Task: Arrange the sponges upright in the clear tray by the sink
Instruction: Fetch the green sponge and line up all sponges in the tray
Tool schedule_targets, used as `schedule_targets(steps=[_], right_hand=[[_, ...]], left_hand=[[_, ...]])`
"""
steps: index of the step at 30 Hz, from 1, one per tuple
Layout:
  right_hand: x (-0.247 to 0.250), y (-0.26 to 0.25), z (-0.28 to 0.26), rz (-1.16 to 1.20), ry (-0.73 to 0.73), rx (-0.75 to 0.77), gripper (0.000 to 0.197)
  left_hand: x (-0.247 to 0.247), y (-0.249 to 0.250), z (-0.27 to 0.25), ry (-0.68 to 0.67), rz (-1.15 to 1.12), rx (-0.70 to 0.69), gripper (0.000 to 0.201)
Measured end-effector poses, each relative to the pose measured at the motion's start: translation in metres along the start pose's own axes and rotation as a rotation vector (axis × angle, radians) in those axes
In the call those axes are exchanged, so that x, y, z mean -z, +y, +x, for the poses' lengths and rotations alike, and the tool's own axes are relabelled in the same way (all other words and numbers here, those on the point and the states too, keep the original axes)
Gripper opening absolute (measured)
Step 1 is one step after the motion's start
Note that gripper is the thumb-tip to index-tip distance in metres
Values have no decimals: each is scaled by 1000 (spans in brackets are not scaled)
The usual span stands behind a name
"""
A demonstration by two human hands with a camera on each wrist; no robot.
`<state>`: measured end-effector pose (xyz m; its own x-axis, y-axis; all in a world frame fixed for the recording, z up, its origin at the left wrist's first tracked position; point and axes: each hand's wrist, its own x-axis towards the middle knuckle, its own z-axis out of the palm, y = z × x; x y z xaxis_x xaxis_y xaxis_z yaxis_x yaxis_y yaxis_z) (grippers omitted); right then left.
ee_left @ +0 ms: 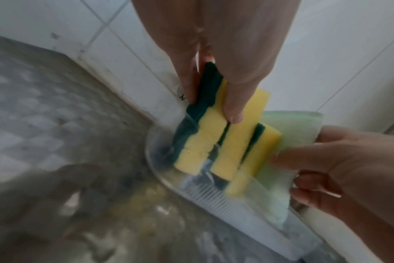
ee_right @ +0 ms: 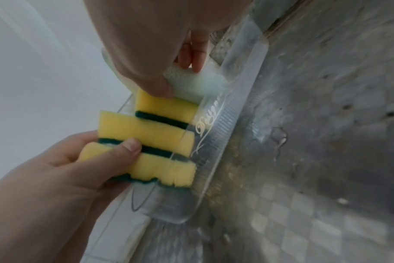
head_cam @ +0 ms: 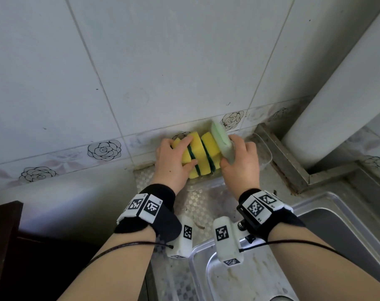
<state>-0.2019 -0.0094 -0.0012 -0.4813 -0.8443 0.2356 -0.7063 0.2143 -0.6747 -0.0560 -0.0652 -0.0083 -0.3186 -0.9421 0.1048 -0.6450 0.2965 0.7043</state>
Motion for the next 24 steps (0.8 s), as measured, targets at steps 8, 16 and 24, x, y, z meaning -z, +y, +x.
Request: schedule_targets(steps=[8,16,24], right_hand=[[-1,5,-1,12,-36,-40,56],[-2,6,-6,-85,-137,-83,59],[1,4,-1,-60,-172,-106,63]], left_hand=[[5,-1,-2,-31,102,-6,67],[1,-1,-9,22,-104,76,81],[0,1,-6,-37,-155,78,88]])
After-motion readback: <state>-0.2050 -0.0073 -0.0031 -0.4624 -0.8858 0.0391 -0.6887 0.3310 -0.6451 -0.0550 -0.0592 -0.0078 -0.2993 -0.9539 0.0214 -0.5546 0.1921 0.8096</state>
